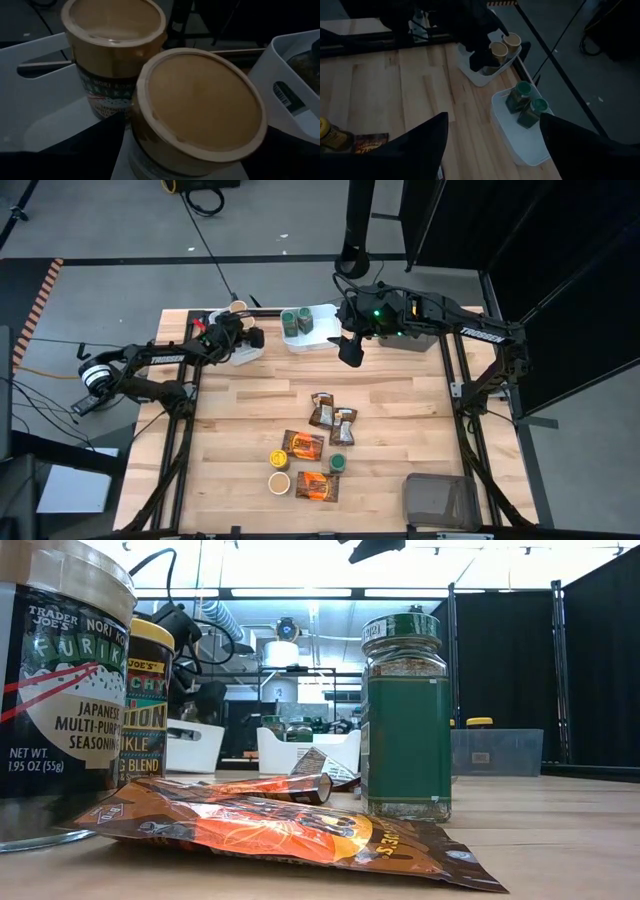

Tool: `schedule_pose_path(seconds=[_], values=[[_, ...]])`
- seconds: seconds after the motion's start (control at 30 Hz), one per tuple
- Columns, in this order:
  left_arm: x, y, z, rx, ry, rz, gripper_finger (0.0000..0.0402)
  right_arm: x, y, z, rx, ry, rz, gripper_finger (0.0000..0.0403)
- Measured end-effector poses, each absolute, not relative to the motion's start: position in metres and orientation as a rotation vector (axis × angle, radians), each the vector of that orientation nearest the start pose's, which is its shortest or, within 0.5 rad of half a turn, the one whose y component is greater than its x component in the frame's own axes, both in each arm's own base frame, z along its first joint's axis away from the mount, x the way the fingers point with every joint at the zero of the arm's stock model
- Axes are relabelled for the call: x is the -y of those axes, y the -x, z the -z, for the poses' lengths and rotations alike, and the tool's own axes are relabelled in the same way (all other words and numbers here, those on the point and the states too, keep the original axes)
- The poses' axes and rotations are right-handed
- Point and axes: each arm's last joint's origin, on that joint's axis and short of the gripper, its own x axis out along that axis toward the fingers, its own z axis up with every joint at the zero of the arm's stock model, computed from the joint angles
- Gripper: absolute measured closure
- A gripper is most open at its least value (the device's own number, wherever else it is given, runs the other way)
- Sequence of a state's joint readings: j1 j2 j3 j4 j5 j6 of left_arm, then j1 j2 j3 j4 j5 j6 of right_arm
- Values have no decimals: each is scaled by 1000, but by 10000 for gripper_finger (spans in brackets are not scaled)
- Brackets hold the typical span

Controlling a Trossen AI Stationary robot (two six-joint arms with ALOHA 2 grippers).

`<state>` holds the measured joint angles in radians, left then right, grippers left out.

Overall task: Sort spices by type
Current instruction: Put the right gold seasoning bottle into the left white bin

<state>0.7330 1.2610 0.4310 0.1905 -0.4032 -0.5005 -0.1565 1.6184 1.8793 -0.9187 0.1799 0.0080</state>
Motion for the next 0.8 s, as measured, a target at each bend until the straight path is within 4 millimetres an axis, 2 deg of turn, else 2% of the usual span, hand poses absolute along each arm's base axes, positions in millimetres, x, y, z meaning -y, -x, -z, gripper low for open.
schedule_pose_path(seconds=[0.23,0.57,0.8], values=[[-159,-160,-159,-364,543,-1253,52,56,-325,-428,-676,0,326,84],[-160,-160,-161,-353,518,-1258,52,57,-327,-413,-720,-20,332,82],[-168,-169,-182,-372,484,-1246,52,57,-329,-413,-704,-23,315,78]])
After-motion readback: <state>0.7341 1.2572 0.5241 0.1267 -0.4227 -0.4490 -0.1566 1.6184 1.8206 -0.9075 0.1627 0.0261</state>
